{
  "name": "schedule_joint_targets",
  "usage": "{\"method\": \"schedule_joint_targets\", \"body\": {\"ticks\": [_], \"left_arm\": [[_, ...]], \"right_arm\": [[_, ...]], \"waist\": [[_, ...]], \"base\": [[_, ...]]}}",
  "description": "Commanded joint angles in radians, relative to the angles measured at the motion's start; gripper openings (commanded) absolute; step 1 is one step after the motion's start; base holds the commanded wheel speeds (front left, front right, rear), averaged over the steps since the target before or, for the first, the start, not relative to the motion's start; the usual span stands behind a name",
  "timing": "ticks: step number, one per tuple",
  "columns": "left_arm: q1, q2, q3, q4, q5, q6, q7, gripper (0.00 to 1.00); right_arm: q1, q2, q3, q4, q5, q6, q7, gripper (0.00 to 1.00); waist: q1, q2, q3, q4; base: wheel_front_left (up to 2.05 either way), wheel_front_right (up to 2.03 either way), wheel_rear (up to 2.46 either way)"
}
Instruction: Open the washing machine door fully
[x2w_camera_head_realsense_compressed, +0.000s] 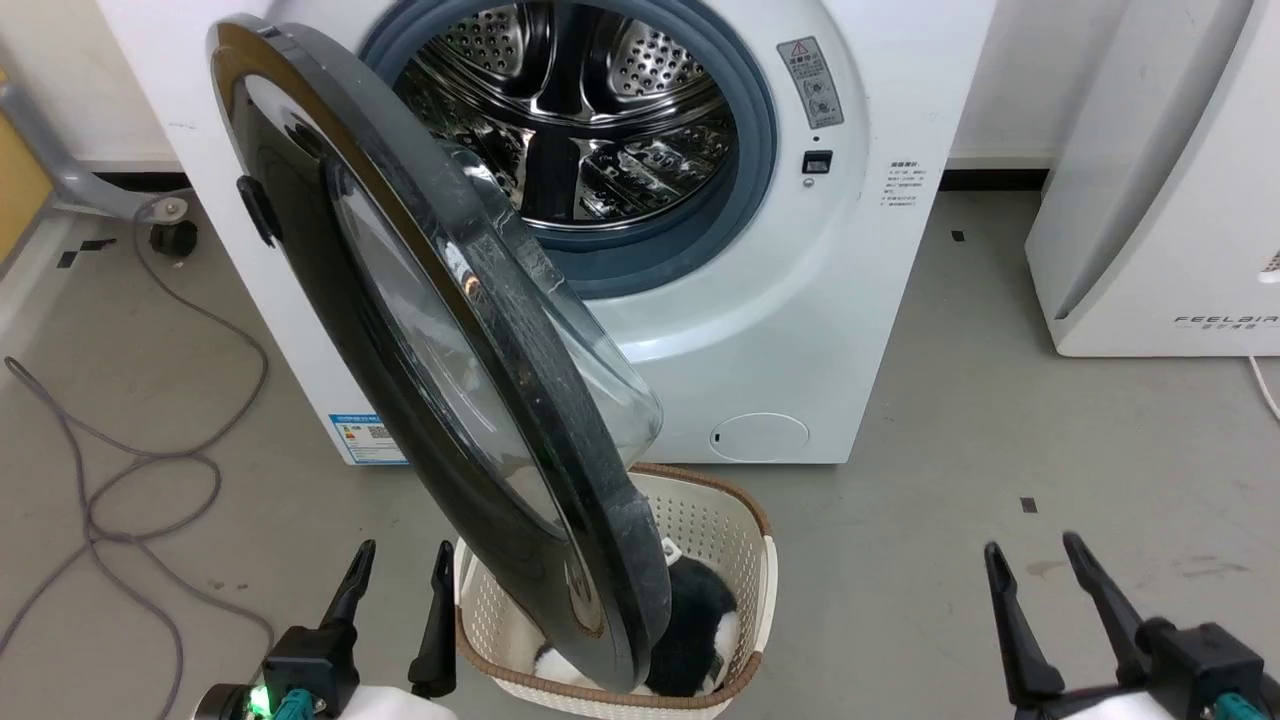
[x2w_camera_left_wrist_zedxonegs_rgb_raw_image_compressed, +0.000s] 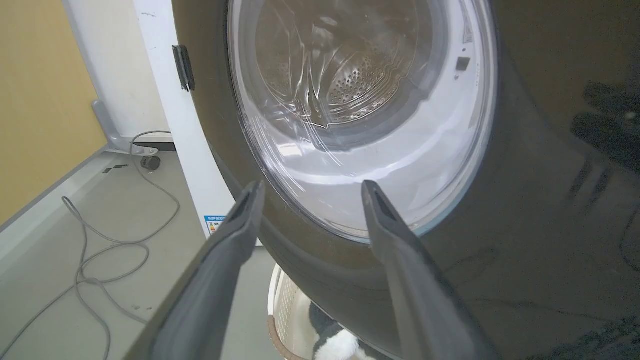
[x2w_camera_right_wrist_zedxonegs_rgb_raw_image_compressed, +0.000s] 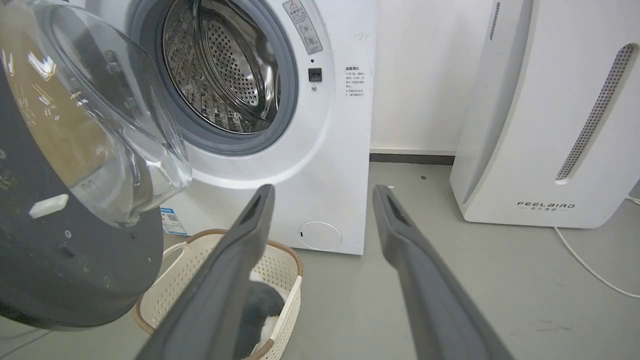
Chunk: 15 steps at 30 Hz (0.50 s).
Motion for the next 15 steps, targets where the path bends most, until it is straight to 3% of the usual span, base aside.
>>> {"method": "schedule_joint_targets", "body": {"ticks": [1, 6, 7, 8, 9, 15], "left_arm": [[-0.006, 0.006, -0.002, 0.002, 0.003, 0.006, -0.004, 1.00], [-0.002, 0.009, -0.001, 0.004, 0.004, 0.007, -0.004, 1.00], [-0.001, 0.010, -0.001, 0.004, 0.003, 0.007, -0.004, 0.85], [-0.001, 0.010, -0.001, 0.005, 0.003, 0.006, -0.004, 0.37], [-0.001, 0.011, -0.002, 0.006, 0.002, 0.004, -0.004, 0.00], [-0.001, 0.014, -0.005, 0.010, 0.000, 0.002, -0.004, 0.00]], "right_arm": [[0.017, 0.004, -0.004, 0.006, 0.009, 0.001, -0.001, 1.00], [0.017, 0.004, -0.004, 0.027, 0.017, 0.001, -0.009, 1.00], [0.015, 0.004, -0.003, 0.030, 0.018, 0.001, -0.010, 1.00], [0.012, 0.004, -0.003, 0.033, 0.019, 0.001, -0.011, 1.00], [0.010, 0.004, -0.002, 0.035, 0.019, 0.001, -0.012, 1.00], [0.002, 0.004, 0.001, 0.042, 0.020, 0.001, -0.016, 1.00]], "waist": [[0.0000, 0.0000, 0.000, -0.001], [0.0000, 0.0000, -0.003, -0.005], [0.0000, 0.0000, -0.003, -0.006], [0.0000, 0.0000, -0.003, -0.007], [0.0000, 0.0000, -0.003, -0.007], [0.0000, 0.0000, -0.002, -0.007]], "base": [[0.00, 0.00, 0.00], [0.00, 0.00, 0.00], [0.00, 0.00, 0.00], [0.00, 0.00, 0.00], [0.00, 0.00, 0.00], [0.00, 0.00, 0.00]]}}
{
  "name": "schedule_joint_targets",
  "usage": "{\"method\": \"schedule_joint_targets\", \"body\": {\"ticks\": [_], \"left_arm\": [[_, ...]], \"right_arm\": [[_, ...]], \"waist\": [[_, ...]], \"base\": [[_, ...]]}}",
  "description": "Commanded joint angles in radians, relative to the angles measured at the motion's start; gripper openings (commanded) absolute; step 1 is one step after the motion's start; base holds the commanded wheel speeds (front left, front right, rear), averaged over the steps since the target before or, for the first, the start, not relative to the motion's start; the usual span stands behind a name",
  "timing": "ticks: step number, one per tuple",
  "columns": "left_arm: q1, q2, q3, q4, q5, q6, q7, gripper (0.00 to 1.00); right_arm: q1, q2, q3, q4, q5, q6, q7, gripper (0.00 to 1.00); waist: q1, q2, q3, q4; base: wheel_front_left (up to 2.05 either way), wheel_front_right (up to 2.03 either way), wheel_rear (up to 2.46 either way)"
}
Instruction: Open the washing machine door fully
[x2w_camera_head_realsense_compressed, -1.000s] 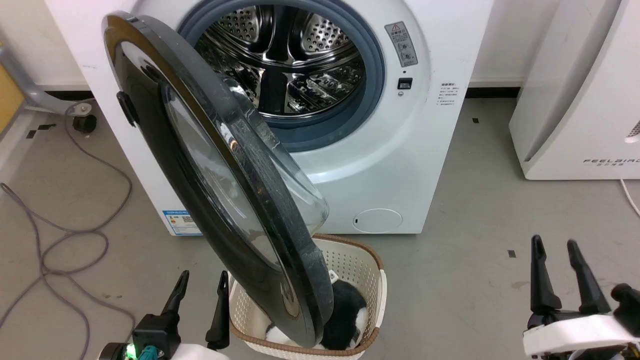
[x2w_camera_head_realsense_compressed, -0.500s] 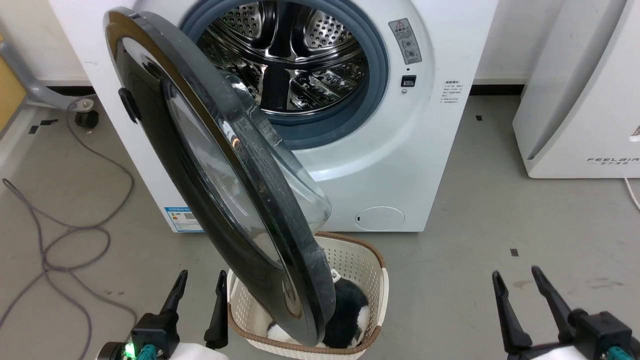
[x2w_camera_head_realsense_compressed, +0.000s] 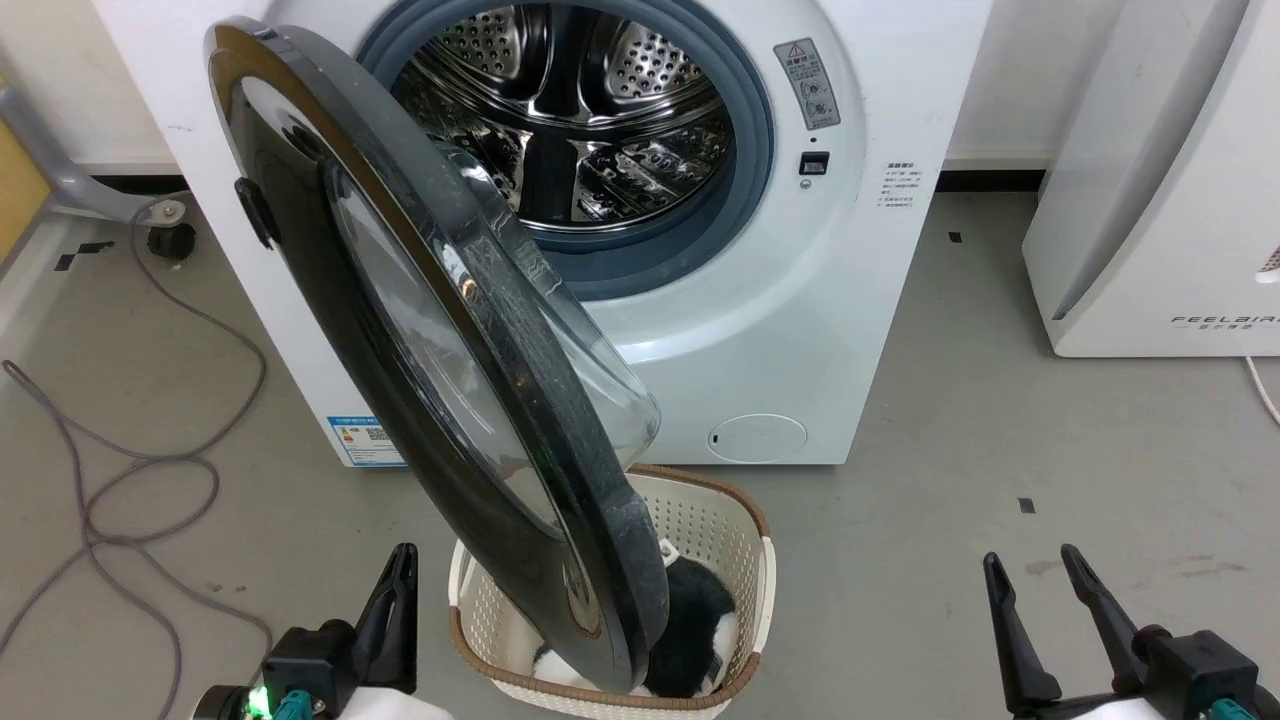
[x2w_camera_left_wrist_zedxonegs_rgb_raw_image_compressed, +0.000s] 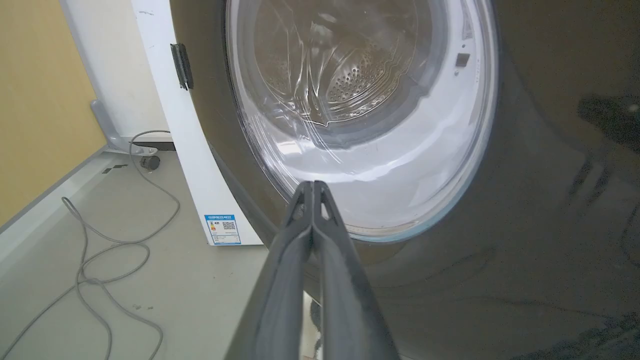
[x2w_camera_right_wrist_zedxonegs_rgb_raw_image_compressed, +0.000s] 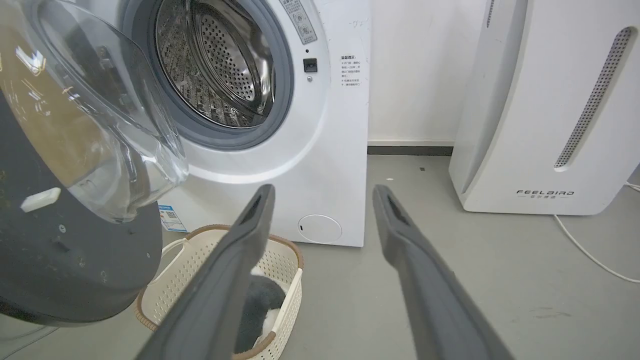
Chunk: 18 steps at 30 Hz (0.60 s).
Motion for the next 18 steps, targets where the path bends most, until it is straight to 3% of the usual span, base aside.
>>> {"method": "schedule_joint_targets", "body": {"ticks": [1, 7, 18], "left_arm": [[-0.002, 0.007, -0.003, 0.002, 0.000, 0.002, -0.004, 0.00], [-0.010, 0.003, 0.004, -0.045, -0.007, 0.010, -0.004, 0.00], [-0.049, 0.004, 0.064, -0.345, 0.010, 0.040, -0.004, 0.00]], "right_arm": [[-0.005, 0.004, 0.000, 0.004, 0.003, 0.001, -0.007, 1.00], [-0.007, 0.004, 0.001, 0.008, 0.006, 0.001, -0.009, 1.00], [-0.007, 0.004, 0.001, 0.016, 0.011, 0.001, -0.014, 1.00]], "waist": [[0.0000, 0.0000, 0.000, 0.001], [0.0000, 0.0000, 0.002, 0.004], [0.0000, 0.0000, -0.002, 0.010]], "base": [[0.00, 0.00, 0.00], [0.00, 0.00, 0.00], [0.00, 0.00, 0.00]]}}
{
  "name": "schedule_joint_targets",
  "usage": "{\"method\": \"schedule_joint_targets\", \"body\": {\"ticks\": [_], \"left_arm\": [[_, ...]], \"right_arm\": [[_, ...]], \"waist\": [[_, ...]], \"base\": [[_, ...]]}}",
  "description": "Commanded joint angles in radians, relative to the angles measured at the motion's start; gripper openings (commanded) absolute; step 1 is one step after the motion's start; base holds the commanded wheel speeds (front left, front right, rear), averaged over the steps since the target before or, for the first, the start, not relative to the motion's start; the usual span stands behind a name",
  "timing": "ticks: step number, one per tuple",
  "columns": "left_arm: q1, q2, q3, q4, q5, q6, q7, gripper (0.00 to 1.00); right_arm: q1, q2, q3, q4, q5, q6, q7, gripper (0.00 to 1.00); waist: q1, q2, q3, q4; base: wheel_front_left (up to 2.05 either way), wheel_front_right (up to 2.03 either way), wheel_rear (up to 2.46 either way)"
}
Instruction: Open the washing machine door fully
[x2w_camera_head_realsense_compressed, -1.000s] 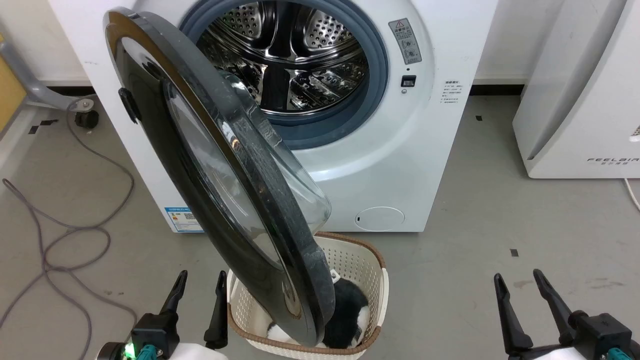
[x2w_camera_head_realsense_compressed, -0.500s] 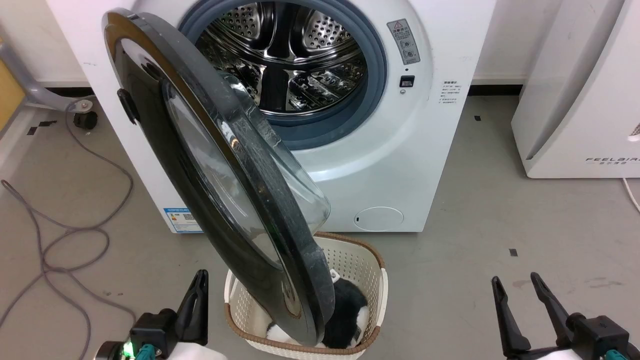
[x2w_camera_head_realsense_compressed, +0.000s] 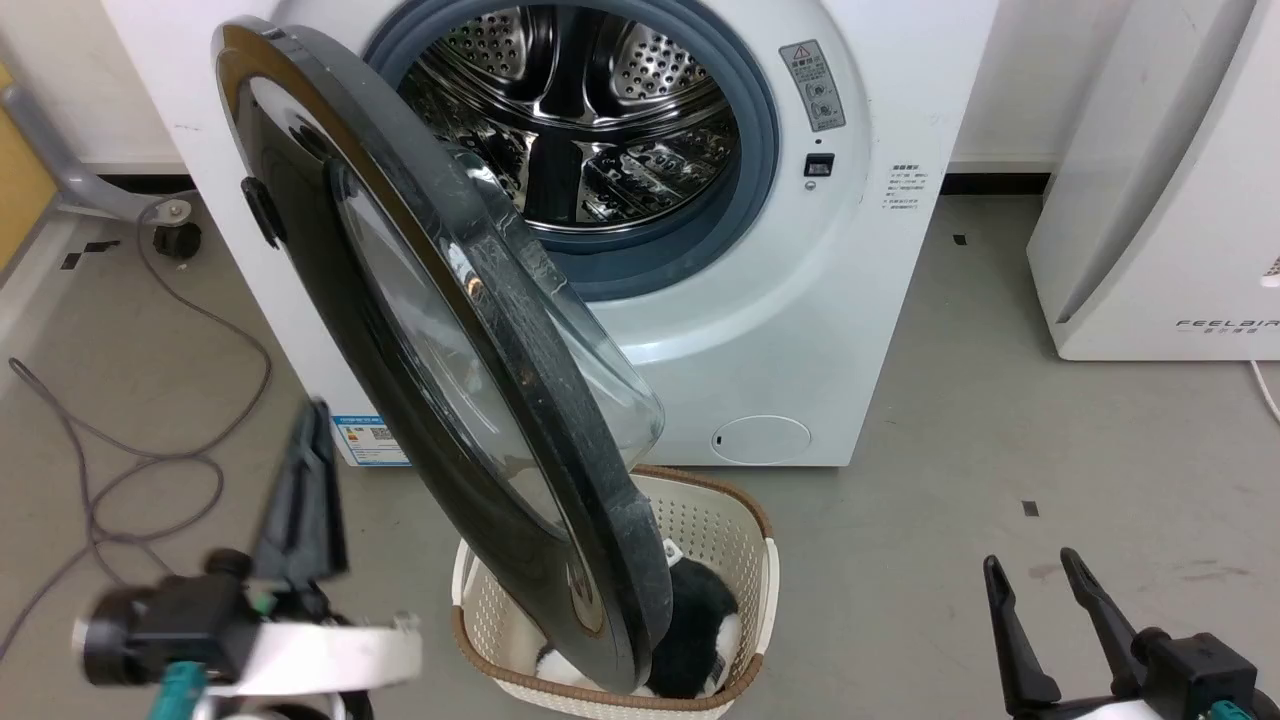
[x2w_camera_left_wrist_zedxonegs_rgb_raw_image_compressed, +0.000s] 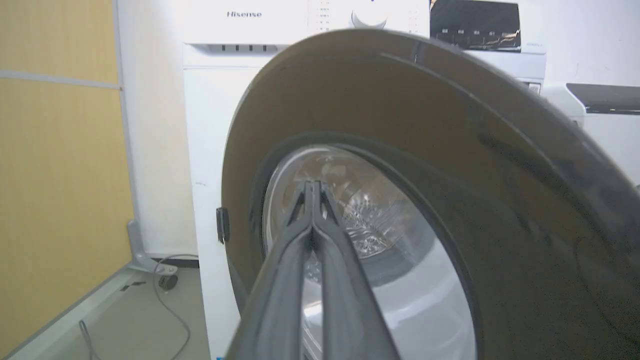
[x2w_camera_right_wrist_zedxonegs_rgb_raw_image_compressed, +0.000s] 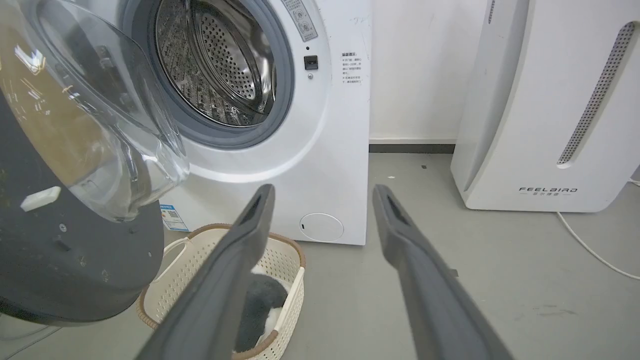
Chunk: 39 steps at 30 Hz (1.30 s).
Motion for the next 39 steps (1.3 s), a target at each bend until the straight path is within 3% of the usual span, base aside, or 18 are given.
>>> {"method": "schedule_joint_targets", "body": {"ticks": [1, 8, 17, 22, 29, 39], "left_arm": [[-0.022, 0.005, 0.006, -0.026, 0.006, 0.005, -0.004, 0.00], [-0.096, -0.004, 0.000, -0.275, 0.029, 0.002, -0.004, 0.00], [-0.193, -0.024, -0.127, -0.478, 0.029, -0.028, -0.004, 0.00], [-0.200, -0.028, -0.245, -0.458, 0.020, -0.055, -0.004, 0.00], [-0.174, -0.031, -0.466, -0.329, -0.003, -0.096, 0.013, 0.00], [-0.103, -0.024, -0.632, -0.204, -0.040, -0.104, 0.221, 0.00]], "right_arm": [[-0.008, 0.004, -0.001, 0.003, 0.004, 0.001, -0.007, 1.00], [-0.014, 0.004, -0.003, 0.007, 0.003, 0.001, -0.008, 1.00], [-0.022, 0.004, 0.000, 0.015, 0.004, 0.001, -0.007, 1.00], [-0.020, 0.004, 0.000, 0.021, 0.006, 0.001, -0.007, 1.00], [-0.018, 0.004, 0.000, 0.026, 0.012, 0.001, -0.005, 1.00], [-0.015, 0.004, -0.002, 0.042, 0.018, 0.001, -0.006, 1.00]], "waist": [[0.0000, 0.0000, 0.001, 0.000], [0.0000, 0.0000, 0.005, 0.003], [0.0000, 0.0000, 0.011, -0.004], [0.0000, 0.0000, 0.010, -0.007], [0.0000, 0.0000, 0.012, -0.004], [0.0000, 0.0000, 0.012, 0.000]], "base": [[0.00, 0.00, 0.00], [0.00, 0.00, 0.00], [0.00, 0.00, 0.00], [0.00, 0.00, 0.00], [0.00, 0.00, 0.00], [0.00, 0.00, 0.00]]}}
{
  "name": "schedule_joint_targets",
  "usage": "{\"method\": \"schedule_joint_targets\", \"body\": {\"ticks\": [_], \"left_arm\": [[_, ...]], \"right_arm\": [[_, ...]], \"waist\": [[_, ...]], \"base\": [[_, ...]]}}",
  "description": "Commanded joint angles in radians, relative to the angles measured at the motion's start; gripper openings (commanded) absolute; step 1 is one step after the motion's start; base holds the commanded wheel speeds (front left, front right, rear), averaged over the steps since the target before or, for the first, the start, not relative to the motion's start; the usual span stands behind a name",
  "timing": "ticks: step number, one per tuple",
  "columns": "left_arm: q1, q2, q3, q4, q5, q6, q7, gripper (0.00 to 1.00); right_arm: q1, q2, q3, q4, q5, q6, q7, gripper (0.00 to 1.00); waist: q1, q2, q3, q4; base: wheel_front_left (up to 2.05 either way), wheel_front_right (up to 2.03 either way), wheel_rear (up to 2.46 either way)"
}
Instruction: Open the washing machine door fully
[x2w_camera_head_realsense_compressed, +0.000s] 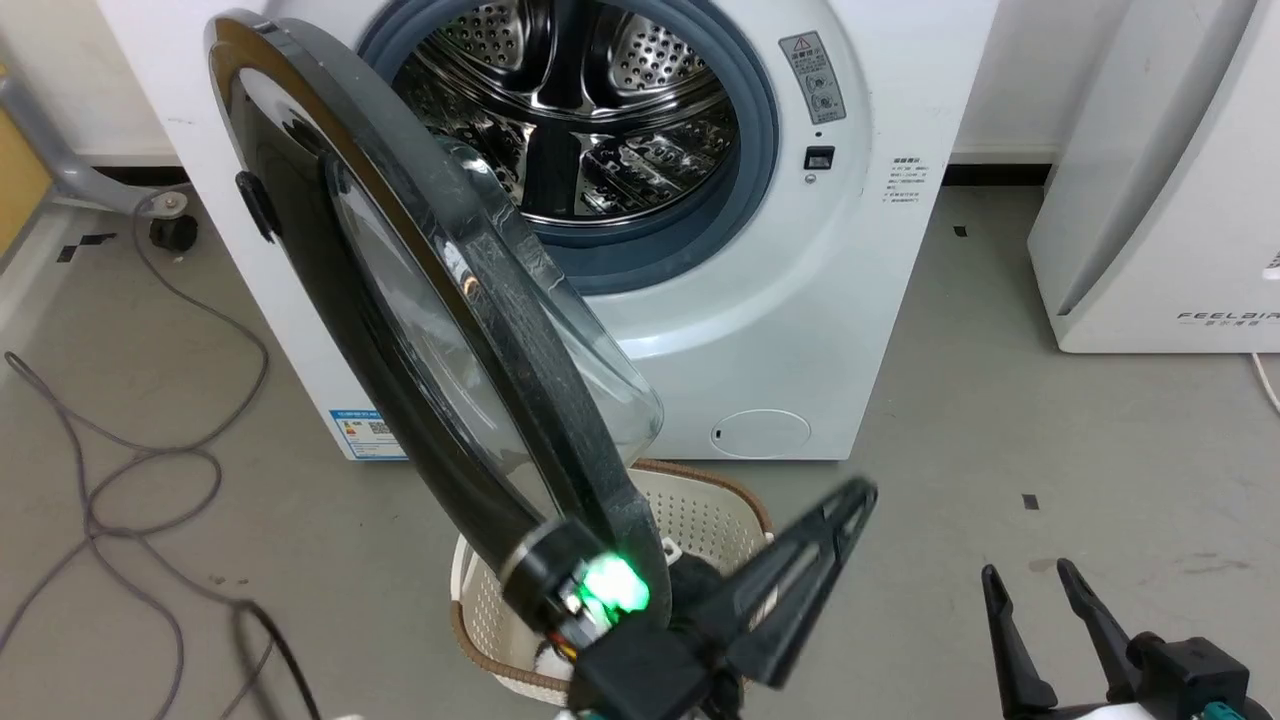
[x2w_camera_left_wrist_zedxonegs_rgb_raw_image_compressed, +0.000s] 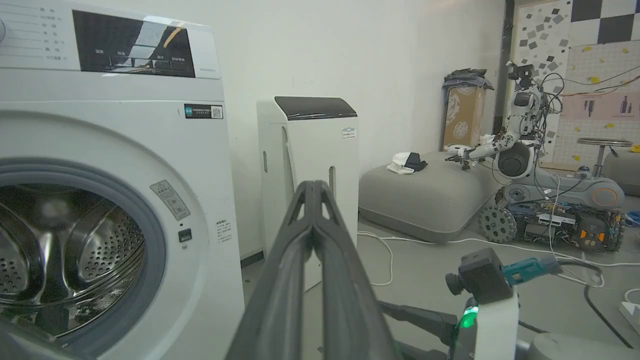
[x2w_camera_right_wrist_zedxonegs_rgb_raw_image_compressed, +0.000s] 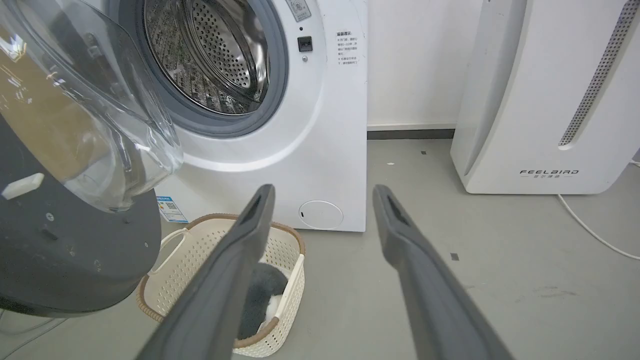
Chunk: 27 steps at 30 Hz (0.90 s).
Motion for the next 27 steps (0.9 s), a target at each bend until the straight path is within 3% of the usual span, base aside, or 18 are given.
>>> {"method": "schedule_joint_targets", "body": {"ticks": [1, 5, 9, 17, 27], "left_arm": [[0.021, 0.006, -0.005, 0.012, -0.006, 0.006, 0.027, 0.00], [0.040, 0.008, -0.018, 0.087, -0.012, 0.029, 0.107, 0.00], [0.008, 0.005, -0.007, 0.164, -0.003, 0.056, 0.112, 0.00], [-0.065, -0.001, 0.020, 0.315, -0.008, 0.154, 0.102, 0.00], [-0.065, -0.003, 0.035, 0.387, -0.040, 0.226, 0.115, 0.00]], "right_arm": [[-0.008, 0.004, -0.002, 0.003, 0.009, 0.001, -0.003, 1.00], [-0.009, 0.004, 0.000, 0.013, 0.020, 0.001, -0.005, 1.00], [-0.014, 0.004, 0.001, 0.018, 0.022, 0.001, -0.006, 1.00], [-0.018, 0.004, 0.005, 0.027, 0.026, 0.001, -0.006, 1.00], [-0.018, 0.004, 0.002, 0.040, 0.044, 0.001, -0.011, 1.00]], "waist": [[0.0000, -0.0001, 0.000, 0.001], [0.0000, -0.0001, 0.002, 0.005], [0.0000, -0.0001, 0.006, 0.005], [0.0000, -0.0001, 0.011, -0.007], [0.0000, -0.0001, 0.015, -0.001]], "base": [[0.00, 0.00, 0.00], [0.00, 0.00, 0.00], [0.00, 0.00, 0.00], [0.00, 0.00, 0.00], [0.00, 0.00, 0.00]]}}
